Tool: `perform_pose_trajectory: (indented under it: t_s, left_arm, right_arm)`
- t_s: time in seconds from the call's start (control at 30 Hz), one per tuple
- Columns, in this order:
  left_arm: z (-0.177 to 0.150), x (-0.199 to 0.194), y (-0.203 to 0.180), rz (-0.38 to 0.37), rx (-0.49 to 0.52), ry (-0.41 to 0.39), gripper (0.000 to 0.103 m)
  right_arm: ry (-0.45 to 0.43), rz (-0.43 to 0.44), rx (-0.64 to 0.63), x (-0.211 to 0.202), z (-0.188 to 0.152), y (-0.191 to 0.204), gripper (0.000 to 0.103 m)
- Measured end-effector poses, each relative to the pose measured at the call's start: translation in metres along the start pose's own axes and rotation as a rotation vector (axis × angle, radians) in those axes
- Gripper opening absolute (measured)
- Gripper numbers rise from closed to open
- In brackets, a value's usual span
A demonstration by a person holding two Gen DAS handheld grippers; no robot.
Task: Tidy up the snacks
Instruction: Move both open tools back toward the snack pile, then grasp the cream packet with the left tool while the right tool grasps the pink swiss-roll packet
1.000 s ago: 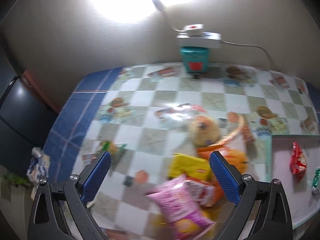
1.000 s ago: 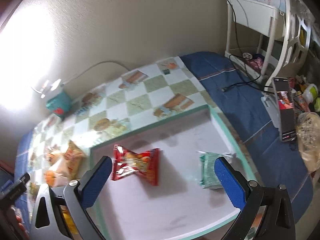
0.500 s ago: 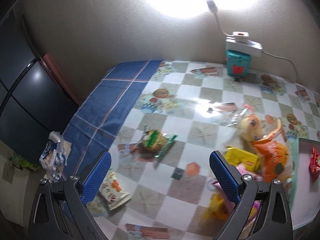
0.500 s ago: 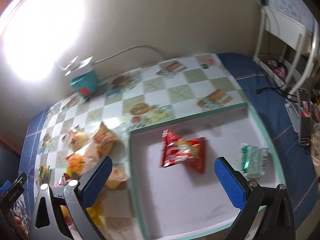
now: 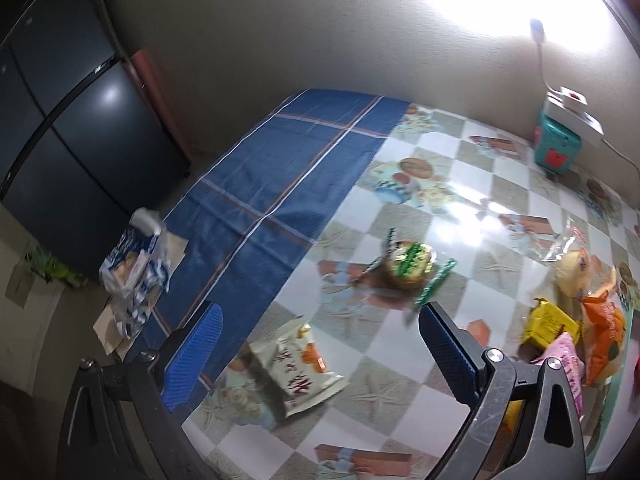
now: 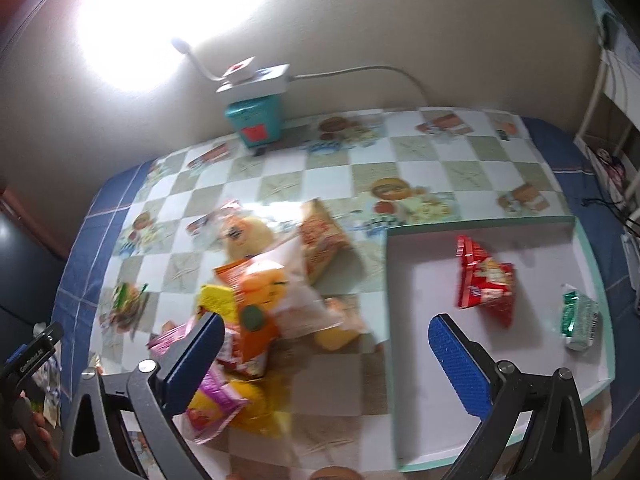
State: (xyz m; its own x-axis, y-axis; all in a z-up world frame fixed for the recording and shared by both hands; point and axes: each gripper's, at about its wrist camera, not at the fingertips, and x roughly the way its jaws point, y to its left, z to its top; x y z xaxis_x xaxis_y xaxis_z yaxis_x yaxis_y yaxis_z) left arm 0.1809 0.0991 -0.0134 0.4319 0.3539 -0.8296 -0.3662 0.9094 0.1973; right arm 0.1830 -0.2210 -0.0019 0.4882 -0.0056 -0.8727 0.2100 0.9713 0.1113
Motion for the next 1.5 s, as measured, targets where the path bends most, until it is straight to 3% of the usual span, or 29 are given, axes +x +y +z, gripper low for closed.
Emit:
perform_pose_trajectory:
  t_s: [0.43, 0.6, 0.83, 1.07, 1.17, 1.3, 1.4, 1.5]
  left_arm:
    - [-0.011, 0.031, 0.057, -0.054, -0.161, 0.097, 0.099]
    - [-0.015, 0.044, 0.064, -0.064, -0.187, 0.14, 0.099]
    - [-0.031, 0.083, 0.062, -0.086, -0.253, 0.269, 0.099]
    - [-0.038, 0.102, 0.052, -0.069, -0.253, 0.305, 0.099]
    - [-0.041, 0.108, 0.051, -0.072, -0.259, 0.314, 0.095]
    - [-0.041, 0.115, 0.051, -0.073, -0.275, 0.318, 0.077]
    - [-0.041, 0.12, 0.053, -0.084, -0.289, 0.327, 0.074]
    - [-0.042, 0.127, 0.055, -0.104, -0.302, 0.335, 0.069]
  right_arm:
    - [0.087, 0.089, -0.073, 0.019, -0.019, 0.048, 0.103]
    - [0.118, 0.092, -0.109, 0.025, -0.025, 0.063, 0.103]
    - [0.173, 0.079, -0.229, 0.041, -0.041, 0.095, 0.103]
    - [0.186, 0.052, -0.289, 0.05, -0.052, 0.109, 0.103]
    - [0.184, 0.032, -0.307, 0.053, -0.055, 0.112, 0.103]
    - [0.177, 0.028, -0.325, 0.056, -0.058, 0.116, 0.103]
    - [0.176, 0.038, -0.319, 0.057, -0.058, 0.117, 0.103]
    - [0.171, 0.039, -0.329, 0.058, -0.059, 0.119, 0.093]
